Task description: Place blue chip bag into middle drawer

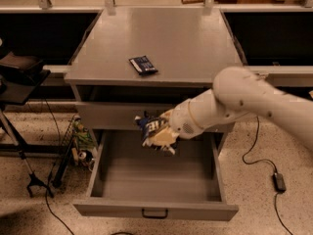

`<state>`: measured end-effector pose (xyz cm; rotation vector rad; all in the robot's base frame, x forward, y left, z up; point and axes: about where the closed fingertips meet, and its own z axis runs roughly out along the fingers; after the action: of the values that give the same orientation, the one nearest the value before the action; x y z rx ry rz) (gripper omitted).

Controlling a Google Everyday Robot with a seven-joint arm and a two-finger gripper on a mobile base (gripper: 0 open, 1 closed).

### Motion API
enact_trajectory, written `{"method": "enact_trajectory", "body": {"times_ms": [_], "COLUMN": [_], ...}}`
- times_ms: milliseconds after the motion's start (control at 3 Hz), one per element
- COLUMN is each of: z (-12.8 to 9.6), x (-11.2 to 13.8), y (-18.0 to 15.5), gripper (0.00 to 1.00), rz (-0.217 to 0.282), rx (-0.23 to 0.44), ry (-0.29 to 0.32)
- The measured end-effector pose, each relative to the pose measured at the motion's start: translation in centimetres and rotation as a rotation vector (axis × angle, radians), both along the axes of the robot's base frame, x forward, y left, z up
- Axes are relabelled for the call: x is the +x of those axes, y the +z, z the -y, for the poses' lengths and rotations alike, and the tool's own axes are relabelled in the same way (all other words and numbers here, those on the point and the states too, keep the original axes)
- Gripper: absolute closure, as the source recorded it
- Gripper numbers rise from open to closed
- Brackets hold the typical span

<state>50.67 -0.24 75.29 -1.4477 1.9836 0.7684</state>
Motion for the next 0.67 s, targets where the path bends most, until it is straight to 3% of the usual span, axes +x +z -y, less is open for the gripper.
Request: {"method": "enact_trajectory", "body": {"times_ms": [333,667], "z": [-3.1,-6.2], "x": [-0.7,-0.8], "y": [-8.5,-15.7], "gripper": [1.0,1.0], "rz": [-0.135,-0.273], "rx": [0.044,0.091], "ry": [0.007,-0.032]}}
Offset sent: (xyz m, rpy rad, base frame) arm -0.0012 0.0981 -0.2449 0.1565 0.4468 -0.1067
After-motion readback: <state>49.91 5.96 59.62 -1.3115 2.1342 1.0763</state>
